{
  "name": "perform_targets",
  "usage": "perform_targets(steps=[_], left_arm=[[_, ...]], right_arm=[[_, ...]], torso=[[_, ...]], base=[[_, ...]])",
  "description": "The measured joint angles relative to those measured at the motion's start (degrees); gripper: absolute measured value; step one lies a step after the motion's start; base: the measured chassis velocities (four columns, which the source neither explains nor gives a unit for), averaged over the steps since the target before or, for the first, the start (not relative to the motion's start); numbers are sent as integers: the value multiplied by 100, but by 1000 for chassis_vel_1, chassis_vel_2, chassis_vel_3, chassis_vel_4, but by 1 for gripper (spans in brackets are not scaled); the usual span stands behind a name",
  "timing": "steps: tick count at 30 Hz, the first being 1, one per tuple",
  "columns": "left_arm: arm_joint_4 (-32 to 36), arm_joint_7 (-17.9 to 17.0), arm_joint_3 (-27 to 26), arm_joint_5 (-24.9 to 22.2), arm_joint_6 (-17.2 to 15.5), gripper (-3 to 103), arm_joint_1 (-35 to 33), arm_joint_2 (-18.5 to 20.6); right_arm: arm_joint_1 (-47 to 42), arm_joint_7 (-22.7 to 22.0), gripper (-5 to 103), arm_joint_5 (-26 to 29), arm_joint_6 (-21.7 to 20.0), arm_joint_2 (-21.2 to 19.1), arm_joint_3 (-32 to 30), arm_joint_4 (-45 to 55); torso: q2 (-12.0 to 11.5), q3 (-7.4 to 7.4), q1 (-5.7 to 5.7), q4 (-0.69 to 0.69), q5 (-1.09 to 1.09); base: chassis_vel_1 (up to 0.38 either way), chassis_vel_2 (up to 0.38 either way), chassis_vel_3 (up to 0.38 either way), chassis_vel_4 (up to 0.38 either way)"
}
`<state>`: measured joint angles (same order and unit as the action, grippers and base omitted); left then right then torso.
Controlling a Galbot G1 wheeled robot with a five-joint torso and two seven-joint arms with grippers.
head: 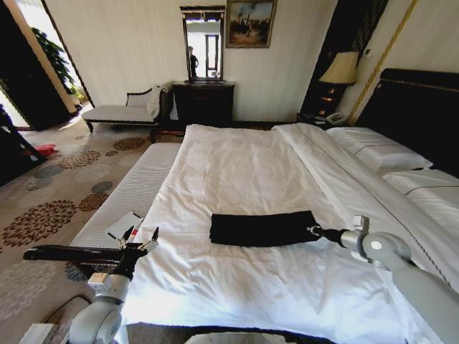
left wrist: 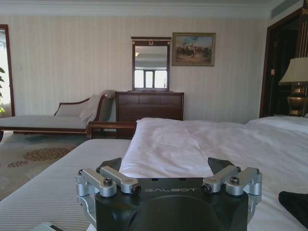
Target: Fold the clothes on the bed.
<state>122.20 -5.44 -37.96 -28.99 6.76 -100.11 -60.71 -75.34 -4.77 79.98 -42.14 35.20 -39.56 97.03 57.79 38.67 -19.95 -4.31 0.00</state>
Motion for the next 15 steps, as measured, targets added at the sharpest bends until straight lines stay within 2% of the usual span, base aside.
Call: perform_targets(steps=[8, 15], left_arm=[[0, 0, 0, 0, 0, 100, 0, 0], [0, 0, -1, 0, 0, 100, 0, 0]], right_arm=[[-5, 64, 4, -177, 0, -42, -31, -104], [-28, 96, 4, -570, 107, 60, -20, 177]], torso=[[0, 0, 0, 0, 0], [0, 0, 0, -2, 0]], base=[[0, 0, 0, 0], [0, 0, 0, 0]])
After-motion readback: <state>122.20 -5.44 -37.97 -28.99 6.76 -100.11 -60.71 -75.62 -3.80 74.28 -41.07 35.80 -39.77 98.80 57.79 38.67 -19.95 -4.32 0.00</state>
